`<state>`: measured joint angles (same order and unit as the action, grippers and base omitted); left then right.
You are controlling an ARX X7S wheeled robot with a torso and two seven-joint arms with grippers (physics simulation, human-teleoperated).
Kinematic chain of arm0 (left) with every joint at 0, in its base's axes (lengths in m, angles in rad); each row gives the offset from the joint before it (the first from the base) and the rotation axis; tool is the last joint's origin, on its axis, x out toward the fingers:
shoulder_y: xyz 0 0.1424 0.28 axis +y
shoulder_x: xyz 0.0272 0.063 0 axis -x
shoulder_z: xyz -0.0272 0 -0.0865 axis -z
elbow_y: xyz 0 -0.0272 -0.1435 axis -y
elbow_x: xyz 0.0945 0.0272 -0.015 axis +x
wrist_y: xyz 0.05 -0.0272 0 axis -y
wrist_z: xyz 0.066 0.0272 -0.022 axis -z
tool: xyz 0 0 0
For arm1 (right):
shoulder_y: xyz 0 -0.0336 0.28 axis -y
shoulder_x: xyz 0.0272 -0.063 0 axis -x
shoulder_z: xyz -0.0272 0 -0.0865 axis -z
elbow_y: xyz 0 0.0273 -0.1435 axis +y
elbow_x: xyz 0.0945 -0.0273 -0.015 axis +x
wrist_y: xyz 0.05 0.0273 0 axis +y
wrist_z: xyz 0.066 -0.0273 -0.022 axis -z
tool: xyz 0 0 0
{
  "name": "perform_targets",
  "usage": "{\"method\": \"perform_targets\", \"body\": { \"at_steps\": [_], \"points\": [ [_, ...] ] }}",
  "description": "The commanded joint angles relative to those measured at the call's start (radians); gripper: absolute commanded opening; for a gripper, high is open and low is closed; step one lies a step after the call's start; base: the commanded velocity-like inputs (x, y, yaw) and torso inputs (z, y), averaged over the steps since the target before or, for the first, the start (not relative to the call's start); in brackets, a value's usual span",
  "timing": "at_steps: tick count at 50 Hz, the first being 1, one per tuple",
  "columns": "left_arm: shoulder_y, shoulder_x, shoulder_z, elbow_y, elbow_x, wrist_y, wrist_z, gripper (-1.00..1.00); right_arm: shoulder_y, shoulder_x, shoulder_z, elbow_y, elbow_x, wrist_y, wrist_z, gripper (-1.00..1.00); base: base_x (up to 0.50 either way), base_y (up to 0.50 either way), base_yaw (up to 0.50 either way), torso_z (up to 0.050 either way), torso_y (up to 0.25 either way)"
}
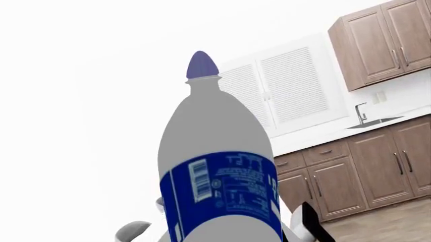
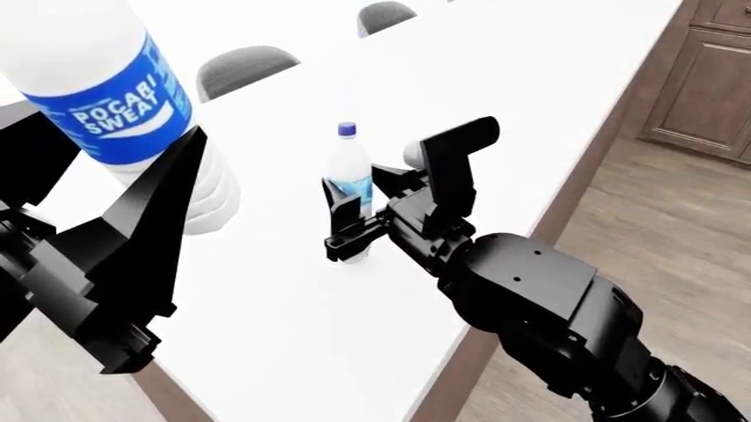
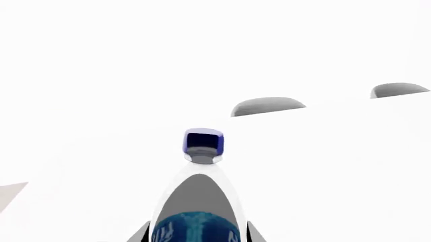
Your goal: Move the drinks to the dining counter.
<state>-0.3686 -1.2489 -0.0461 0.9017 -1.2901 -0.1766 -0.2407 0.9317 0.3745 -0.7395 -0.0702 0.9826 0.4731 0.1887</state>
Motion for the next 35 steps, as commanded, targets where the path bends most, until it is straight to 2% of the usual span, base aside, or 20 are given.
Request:
{"method": "perform_targets", "body": {
  "at_steps": [1,5,6,35],
  "points": [
    [-0.007,0.004,-0.012,0.001,-0.014,0.002,-0.004,-1.00,-0.013,0.002,-0.028,0.019,-0.019,0.009,-0.004,-1.00,0.00,0.00,0.00,0.000,0.000],
    [-0.003,0.003,-0.016,0.003,-0.015,0.002,-0.004,-1.00,-0.013,0.001,-0.031,0.026,-0.022,0.010,-0.007,-1.00,0.00,0.00,0.00,0.000,0.000],
    [-0.004,0.003,-0.016,0.002,-0.016,0.002,-0.005,-1.00,-0.011,0.001,-0.033,0.026,-0.018,0.017,-0.007,1.00,0.00,0.00,0.00,0.000,0.000],
    [-0.006,0.011,-0.008,0.008,-0.009,-0.010,0.004,-1.00,-0.015,0.007,-0.041,0.021,-0.010,0.018,-0.019,1.00,0.00,0.00,0.00,0.000,0.000]
  ]
}}
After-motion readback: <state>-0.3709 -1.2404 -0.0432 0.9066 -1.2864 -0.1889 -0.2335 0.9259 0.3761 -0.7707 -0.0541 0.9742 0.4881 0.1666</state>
